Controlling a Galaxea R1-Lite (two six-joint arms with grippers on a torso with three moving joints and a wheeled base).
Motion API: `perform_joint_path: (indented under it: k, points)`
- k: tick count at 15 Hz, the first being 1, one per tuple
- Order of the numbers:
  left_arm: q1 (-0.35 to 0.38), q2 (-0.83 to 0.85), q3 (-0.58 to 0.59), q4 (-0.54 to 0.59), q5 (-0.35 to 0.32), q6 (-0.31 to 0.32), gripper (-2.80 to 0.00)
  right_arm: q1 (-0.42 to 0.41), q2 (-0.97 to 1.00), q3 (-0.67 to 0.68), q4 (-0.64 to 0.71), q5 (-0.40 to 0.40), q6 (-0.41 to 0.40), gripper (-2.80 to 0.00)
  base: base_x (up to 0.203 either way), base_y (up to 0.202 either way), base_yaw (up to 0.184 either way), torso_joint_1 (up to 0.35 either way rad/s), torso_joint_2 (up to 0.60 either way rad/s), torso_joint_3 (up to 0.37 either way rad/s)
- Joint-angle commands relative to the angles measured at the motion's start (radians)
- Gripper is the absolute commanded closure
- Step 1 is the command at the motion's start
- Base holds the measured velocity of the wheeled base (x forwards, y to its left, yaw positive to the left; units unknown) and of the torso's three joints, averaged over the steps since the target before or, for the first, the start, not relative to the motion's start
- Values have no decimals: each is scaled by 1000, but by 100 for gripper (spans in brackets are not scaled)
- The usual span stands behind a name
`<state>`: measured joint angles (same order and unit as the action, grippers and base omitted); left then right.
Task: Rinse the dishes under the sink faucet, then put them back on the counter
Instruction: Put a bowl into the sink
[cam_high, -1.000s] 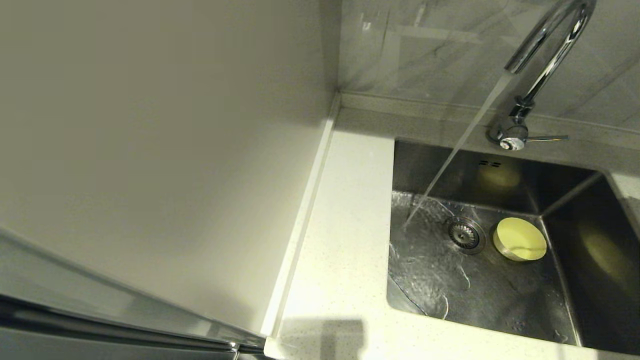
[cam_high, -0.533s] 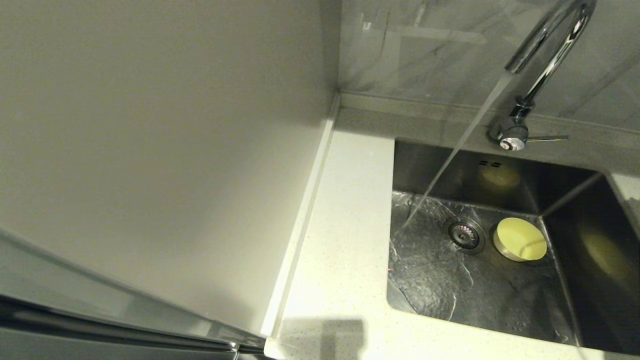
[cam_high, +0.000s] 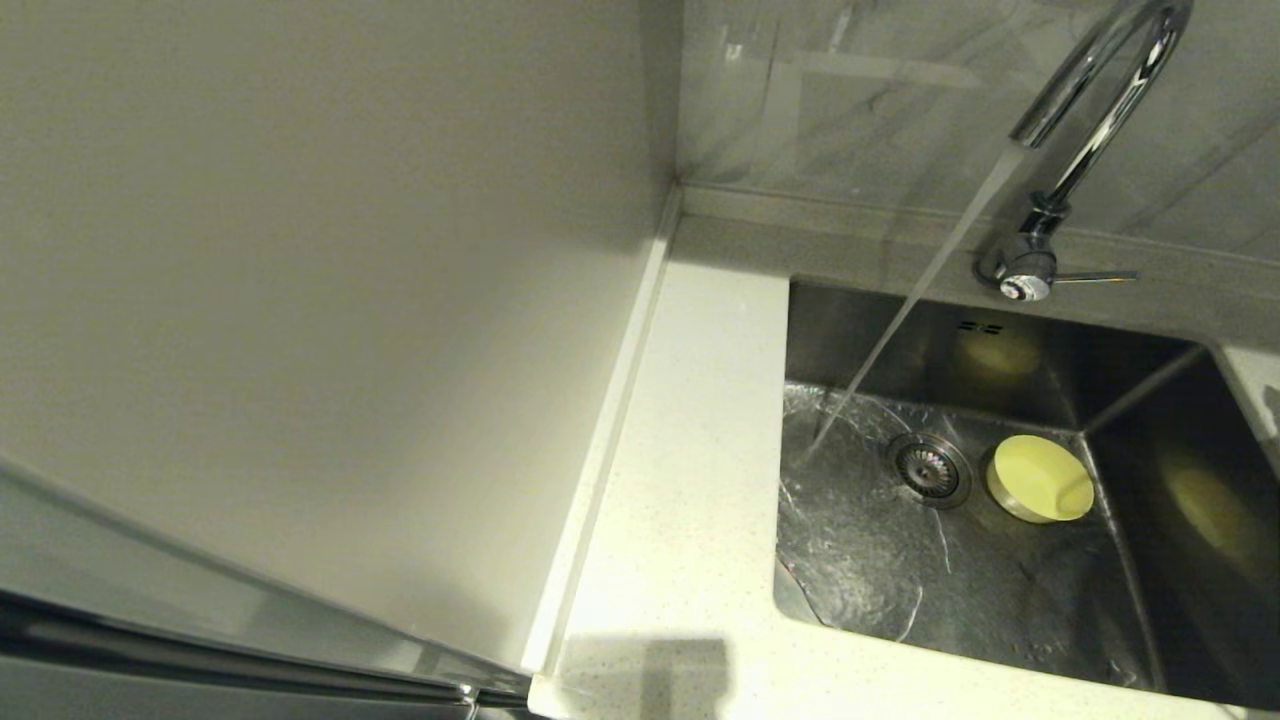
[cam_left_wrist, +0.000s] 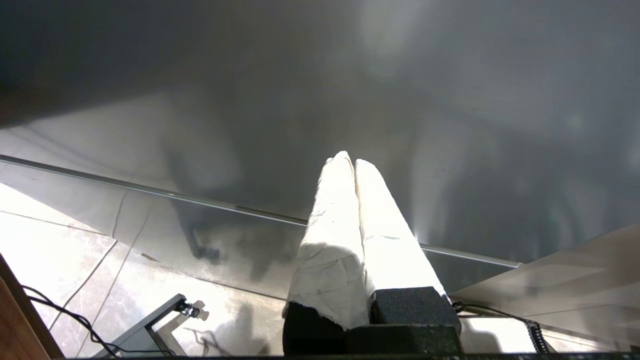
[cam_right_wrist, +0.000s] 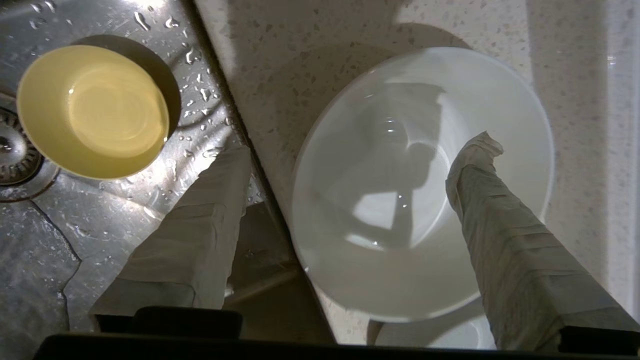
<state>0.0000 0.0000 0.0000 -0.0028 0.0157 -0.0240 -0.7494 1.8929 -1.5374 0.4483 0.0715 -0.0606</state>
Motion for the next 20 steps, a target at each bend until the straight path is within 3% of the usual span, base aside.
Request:
perform_joint_path:
  k: [1,2,3,4,9,16,20]
  points:
    - [0,-3,0,0,1,-1,0,2,40,-3,4,1,-1,-280,0,0,0,0,0,0]
    - [0,-4,0,0,0,-1,0,4,41,2,4,-1,-1,-280,0,0,0,0,0,0]
    - [0,-3,0,0,1,-1,0,4,43,5,5,-1,-1,-27,0,0,0,0,0,0]
    - [-1,-3,0,0,0,-1,0,4,43,8,6,-3,-1,0,0,0,0,0,0,0]
    - [0,-3,0,0,1,-1,0,18,36,33,6,-6,-1,0,0,0,0,0,0,0]
    - [0,-3,0,0,0,-1,0,183,-159,121,-39,-4,2,0,0,0,0,0,0,0]
    - [0,-3,0,0,0,-1,0,297,-352,240,-76,-5,0,0,0,0,0,0,0,0]
